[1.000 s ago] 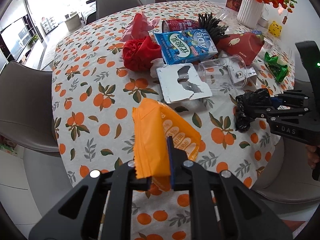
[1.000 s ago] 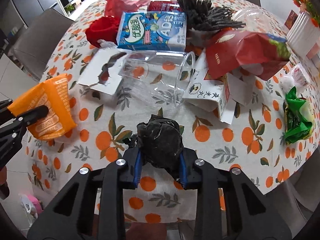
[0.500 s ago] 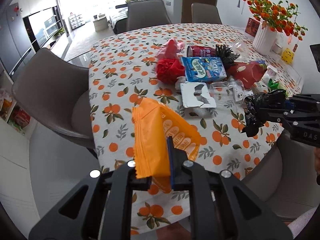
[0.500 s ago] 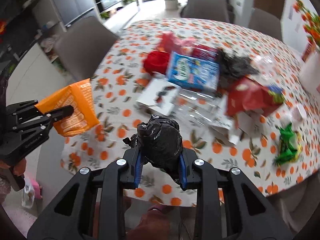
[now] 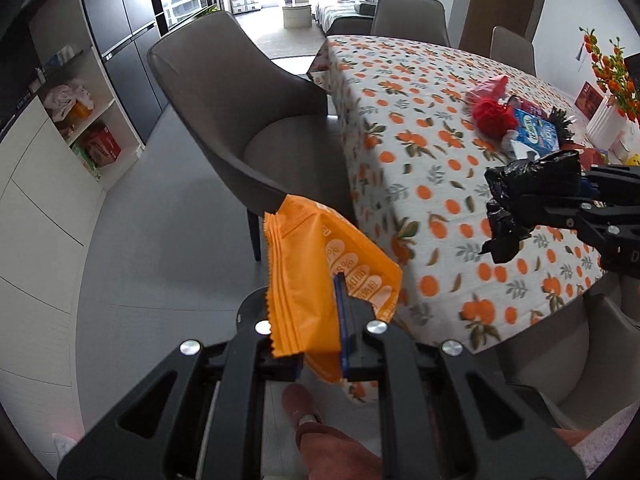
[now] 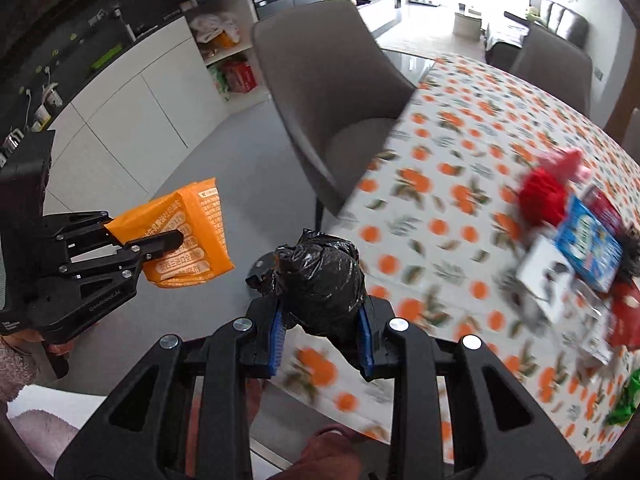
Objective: Collect trash
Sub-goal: 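Carry the orange wrapper and black bag with both grippers over the grey bin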
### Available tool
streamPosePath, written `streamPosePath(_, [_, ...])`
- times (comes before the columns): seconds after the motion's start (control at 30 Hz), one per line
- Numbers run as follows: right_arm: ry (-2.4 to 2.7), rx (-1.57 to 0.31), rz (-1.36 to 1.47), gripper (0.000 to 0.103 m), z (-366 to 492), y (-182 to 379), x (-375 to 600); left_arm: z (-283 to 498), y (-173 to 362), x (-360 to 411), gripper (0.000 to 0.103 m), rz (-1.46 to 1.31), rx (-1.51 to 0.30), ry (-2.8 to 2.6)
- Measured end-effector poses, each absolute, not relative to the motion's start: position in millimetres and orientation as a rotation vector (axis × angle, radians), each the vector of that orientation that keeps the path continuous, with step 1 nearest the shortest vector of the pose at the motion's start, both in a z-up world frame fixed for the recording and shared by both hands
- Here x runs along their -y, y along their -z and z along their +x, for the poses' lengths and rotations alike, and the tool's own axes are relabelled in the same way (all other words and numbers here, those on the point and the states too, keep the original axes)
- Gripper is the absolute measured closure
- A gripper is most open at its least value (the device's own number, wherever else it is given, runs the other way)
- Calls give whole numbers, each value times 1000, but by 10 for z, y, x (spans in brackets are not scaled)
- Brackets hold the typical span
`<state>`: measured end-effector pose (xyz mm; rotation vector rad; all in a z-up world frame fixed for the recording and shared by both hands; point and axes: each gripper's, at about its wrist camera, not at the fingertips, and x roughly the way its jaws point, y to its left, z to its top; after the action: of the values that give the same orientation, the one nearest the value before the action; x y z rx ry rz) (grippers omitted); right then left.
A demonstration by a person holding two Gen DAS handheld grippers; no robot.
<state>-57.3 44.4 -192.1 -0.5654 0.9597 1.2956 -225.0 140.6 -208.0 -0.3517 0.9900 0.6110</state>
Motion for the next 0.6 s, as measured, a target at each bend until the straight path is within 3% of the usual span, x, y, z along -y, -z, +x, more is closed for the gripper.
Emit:
streamPosePath(0.37, [-1269, -1029, -562, 75, -1691, 2376, -1764, -3195, 2499, -2710, 90, -348, -1052, -601])
streamPosePath(0.6, [-1232, -1097, -592, 75, -1940, 3195, -2151, -3429, 3298, -3094, 90, -408, -1108, -604])
